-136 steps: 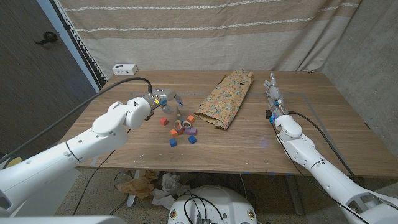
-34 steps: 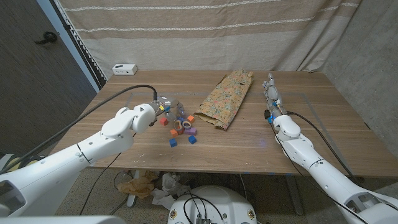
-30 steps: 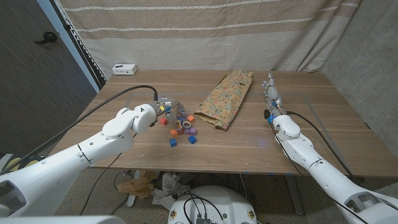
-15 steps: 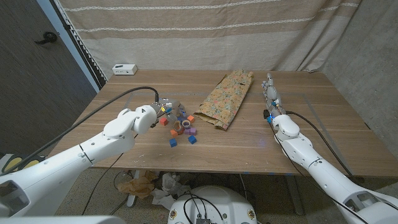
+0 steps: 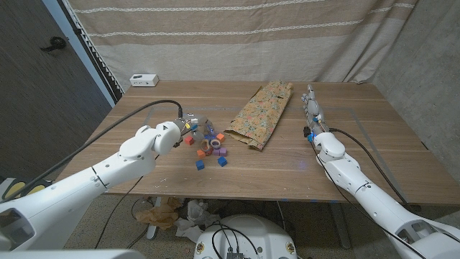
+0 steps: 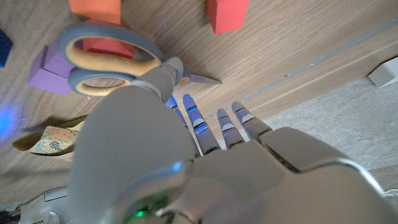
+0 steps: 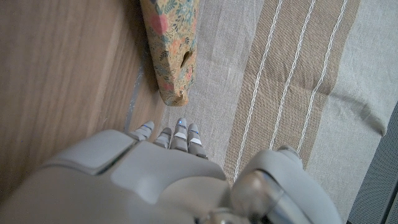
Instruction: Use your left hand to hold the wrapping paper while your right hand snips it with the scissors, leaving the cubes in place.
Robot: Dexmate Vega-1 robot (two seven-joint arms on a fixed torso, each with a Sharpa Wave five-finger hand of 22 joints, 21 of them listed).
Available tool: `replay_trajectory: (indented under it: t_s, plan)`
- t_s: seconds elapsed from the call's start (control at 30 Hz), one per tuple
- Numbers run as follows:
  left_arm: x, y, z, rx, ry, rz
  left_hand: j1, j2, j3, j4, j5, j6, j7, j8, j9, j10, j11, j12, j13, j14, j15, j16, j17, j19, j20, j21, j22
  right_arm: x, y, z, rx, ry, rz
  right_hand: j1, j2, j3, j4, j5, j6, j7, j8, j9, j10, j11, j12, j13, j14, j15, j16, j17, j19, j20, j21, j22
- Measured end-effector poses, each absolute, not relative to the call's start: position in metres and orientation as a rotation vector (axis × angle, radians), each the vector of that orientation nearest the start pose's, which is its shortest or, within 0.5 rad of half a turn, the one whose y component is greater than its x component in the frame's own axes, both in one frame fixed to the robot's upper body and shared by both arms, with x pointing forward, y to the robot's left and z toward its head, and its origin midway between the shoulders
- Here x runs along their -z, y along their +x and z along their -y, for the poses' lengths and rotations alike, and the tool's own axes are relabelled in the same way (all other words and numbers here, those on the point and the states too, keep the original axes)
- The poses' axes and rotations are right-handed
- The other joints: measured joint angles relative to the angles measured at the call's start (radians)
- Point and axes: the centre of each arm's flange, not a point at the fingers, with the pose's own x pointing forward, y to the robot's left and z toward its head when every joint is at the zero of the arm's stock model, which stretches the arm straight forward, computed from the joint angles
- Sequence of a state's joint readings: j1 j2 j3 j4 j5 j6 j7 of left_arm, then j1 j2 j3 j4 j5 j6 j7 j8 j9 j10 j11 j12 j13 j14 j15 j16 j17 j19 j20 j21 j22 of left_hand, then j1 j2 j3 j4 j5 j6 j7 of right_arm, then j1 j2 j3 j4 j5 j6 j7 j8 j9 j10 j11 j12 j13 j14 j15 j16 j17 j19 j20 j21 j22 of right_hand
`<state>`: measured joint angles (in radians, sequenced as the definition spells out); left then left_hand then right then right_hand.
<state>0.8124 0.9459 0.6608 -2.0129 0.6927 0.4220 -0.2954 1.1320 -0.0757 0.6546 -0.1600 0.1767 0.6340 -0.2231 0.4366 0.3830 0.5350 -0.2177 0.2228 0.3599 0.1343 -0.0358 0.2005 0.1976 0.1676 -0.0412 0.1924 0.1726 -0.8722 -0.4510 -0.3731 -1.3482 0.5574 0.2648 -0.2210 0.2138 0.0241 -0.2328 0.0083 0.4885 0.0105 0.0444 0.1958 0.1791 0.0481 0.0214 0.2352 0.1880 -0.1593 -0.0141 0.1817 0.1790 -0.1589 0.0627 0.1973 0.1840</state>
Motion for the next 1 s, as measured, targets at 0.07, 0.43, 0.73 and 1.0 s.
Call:
replay_trajectory:
  t_s: [0.07, 0.43, 0.73, 1.0]
  plan:
    - [0.0032, 0.5666, -0.2214, 0.064, 1.685, 0.387, 0.001, 0.001, 0.0, 0.0, 0.0, 0.0, 0.0, 0.0, 0.0, 0.0, 0.0, 0.0, 0.0, 0.0, 0.0, 0.0, 0.0, 0.0, 0.0, 0.0, 0.0, 0.0388, 0.6512, 0.2774, -0.015, 0.079, 0.58, 0.0, 0.0, 0.0, 0.0, 0.0, 0.0, 0.0, 0.0, 0.0, 0.0, 0.0, 0.0, 0.0, 0.0, 0.0, 0.0, 0.0, 0.0, 0.0, 0.0, 0.0]
    - [0.0008, 0.5658, -0.2264, 0.05, 1.67, 0.382, -0.001, 0.009, 0.003, 0.003, 0.0, 0.0, 0.0, 0.004, 0.005, 0.0, 0.0, 0.0, 0.0, 0.005, -0.005, 0.0, 0.0, 0.0, 0.0, 0.0, 0.0, 0.0392, 0.6517, 0.2772, -0.016, 0.078, 0.577, 0.0, 0.0, 0.0, 0.0, 0.0, 0.0, 0.0, 0.0, 0.0, 0.0, 0.0, 0.0, 0.0, 0.0, 0.0, 0.0, 0.0, 0.0, 0.0, 0.0, 0.0]
    - [0.004, 0.5669, -0.2233, 0.072, 1.672, 0.387, -0.001, 0.009, 0.009, 0.003, 0.0, 0.0, 0.0, 0.004, 0.01, 0.0, 0.0, 0.0, 0.0, 0.005, -0.005, 0.0, 0.0, 0.0, 0.0, 0.0, 0.0, 0.0411, 0.6512, 0.2769, -0.017, 0.078, 0.575, 0.0, 0.0, 0.0, 0.0, 0.0, 0.0, 0.0, 0.0, 0.0, 0.0, 0.0, 0.0, 0.0, 0.0, 0.011, 0.0, 0.0, -0.006, 0.006, 0.0, 0.0]
    - [0.0062, 0.5677, -0.2208, 0.087, 1.674, 0.387, 0.004, 0.015, 0.01, 0.001, 0.0, 0.0, 0.0, 0.004, 0.01, 0.0, 0.0, 0.0, 0.005, 0.005, -0.005, 0.0, 0.0, 0.0, 0.0, 0.0, 0.001, 0.0431, 0.6502, 0.2756, -0.017, 0.082, 0.573, 0.0, 0.0, 0.0, 0.0, 0.0, 0.0, 0.0, 0.0, 0.0, 0.0, 0.0, 0.0, 0.0, 0.0, 0.011, 0.0, 0.0, -0.006, 0.006, 0.0, 0.0]
